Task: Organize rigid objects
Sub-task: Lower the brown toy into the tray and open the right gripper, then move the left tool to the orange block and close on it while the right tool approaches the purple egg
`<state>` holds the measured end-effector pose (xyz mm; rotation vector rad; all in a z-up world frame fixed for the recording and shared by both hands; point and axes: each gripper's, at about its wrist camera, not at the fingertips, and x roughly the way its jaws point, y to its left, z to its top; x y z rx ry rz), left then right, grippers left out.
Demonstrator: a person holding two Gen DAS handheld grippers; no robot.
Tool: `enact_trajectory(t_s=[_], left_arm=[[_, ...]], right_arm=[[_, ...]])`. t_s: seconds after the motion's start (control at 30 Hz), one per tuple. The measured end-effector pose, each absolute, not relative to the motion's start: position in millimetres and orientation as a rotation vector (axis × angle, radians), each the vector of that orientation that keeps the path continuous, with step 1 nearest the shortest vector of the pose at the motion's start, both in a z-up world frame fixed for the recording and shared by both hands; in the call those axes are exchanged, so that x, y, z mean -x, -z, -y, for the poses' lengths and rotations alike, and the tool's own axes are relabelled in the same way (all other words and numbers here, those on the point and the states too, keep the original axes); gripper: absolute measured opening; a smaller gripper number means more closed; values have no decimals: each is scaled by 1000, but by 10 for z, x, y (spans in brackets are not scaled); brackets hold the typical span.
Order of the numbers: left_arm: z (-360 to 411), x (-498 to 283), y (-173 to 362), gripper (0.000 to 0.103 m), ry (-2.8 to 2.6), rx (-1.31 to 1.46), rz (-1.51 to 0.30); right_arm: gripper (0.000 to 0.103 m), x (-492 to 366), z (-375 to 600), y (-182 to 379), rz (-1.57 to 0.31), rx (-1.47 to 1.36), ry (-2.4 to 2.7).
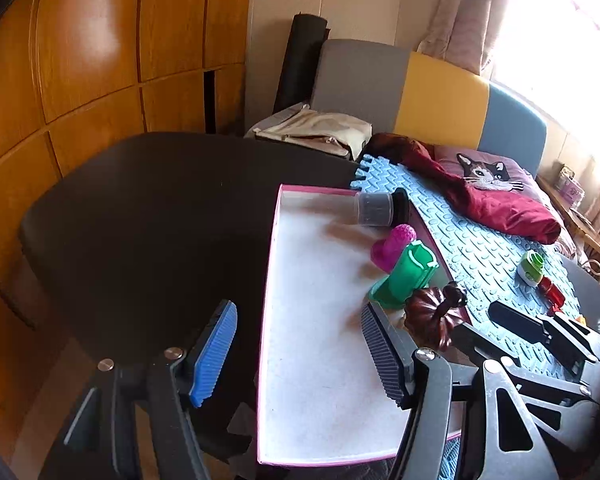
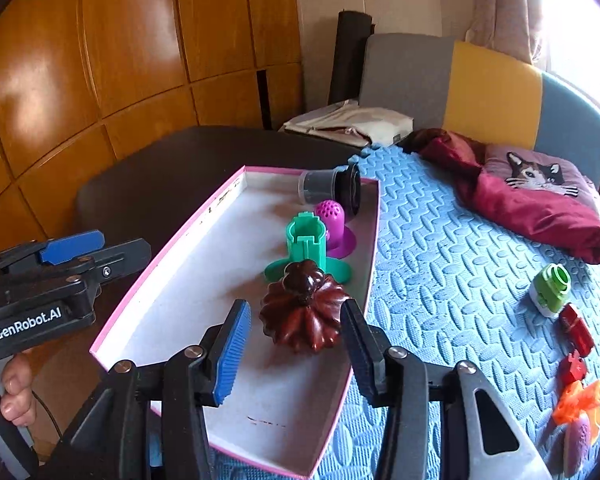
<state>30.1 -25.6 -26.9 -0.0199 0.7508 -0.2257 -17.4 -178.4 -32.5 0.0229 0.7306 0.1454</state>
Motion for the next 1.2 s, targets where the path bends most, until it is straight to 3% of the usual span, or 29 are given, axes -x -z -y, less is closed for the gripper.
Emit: enact_trajectory(t_s=[0.5, 1.0, 1.2], left_arm=[[402, -151, 93, 68, 274, -22, -702], [881, -30, -73, 71, 400, -109, -661], [1249, 13, -83, 71, 508, -151, -669]], right_arm=[[51, 561, 2239, 108, -663, -35, -17], [51, 1175, 3730, -79, -601, -153, 390], [53, 1558, 4500, -48, -531, -323, 633]])
